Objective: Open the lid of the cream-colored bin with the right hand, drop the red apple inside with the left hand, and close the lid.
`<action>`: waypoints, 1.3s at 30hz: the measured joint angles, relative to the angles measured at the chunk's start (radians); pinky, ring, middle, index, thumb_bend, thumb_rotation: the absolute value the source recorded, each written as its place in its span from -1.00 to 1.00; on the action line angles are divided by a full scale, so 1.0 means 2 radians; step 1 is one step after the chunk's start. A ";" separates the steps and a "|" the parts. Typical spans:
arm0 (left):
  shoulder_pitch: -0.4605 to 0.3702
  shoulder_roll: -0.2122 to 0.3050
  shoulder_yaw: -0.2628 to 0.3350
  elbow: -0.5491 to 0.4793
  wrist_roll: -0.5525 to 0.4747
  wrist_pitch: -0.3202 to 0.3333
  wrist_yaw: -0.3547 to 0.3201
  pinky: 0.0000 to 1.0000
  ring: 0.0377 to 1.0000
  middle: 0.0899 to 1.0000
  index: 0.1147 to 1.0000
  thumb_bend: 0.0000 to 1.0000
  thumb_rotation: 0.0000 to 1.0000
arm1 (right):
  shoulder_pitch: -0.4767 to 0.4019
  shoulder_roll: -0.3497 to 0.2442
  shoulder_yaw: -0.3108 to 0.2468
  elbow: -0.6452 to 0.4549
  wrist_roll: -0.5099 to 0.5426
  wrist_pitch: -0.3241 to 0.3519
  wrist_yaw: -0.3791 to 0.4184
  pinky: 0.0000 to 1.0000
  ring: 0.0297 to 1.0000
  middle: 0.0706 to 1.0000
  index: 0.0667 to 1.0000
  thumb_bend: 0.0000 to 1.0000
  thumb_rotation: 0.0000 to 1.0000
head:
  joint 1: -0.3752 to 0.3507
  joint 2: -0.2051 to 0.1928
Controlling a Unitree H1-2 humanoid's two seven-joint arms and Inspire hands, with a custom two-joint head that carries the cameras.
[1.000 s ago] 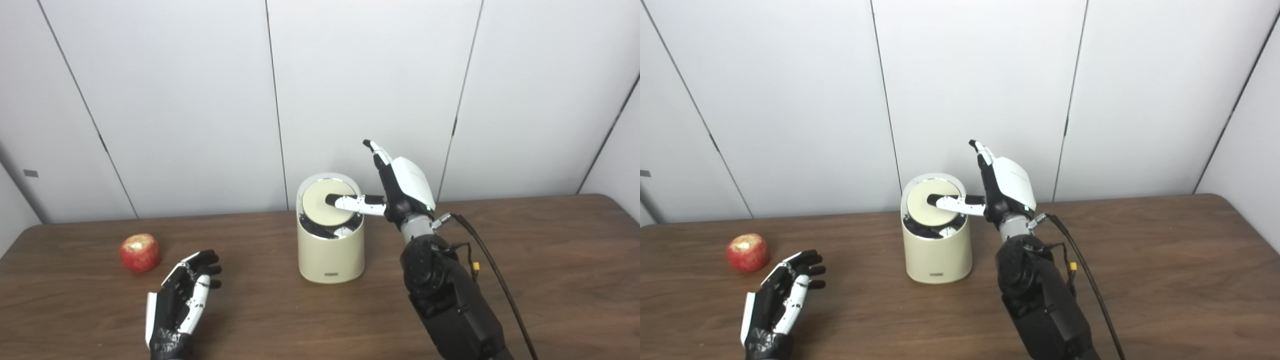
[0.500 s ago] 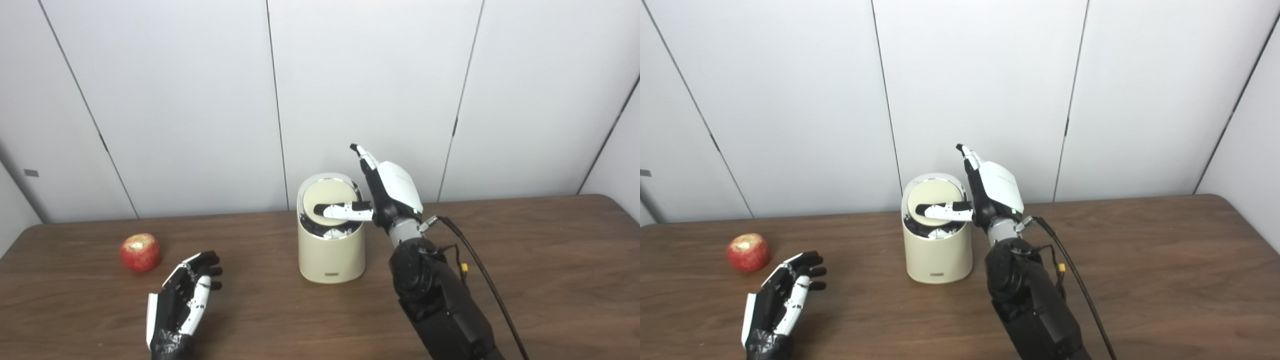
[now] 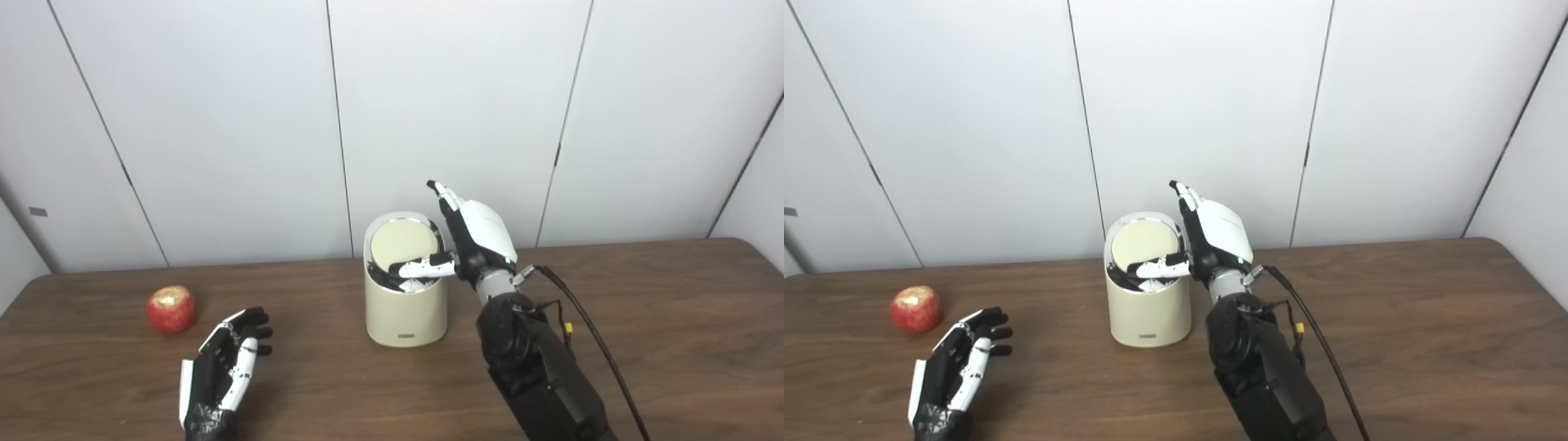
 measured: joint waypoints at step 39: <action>0.009 -0.001 -0.003 -0.012 -0.002 0.012 -0.001 0.17 0.32 0.38 0.33 -0.47 -0.14 | -0.004 0.003 -0.015 0.001 -0.014 0.000 0.037 0.73 0.82 0.87 0.84 0.13 -0.68 | 0.003 0.010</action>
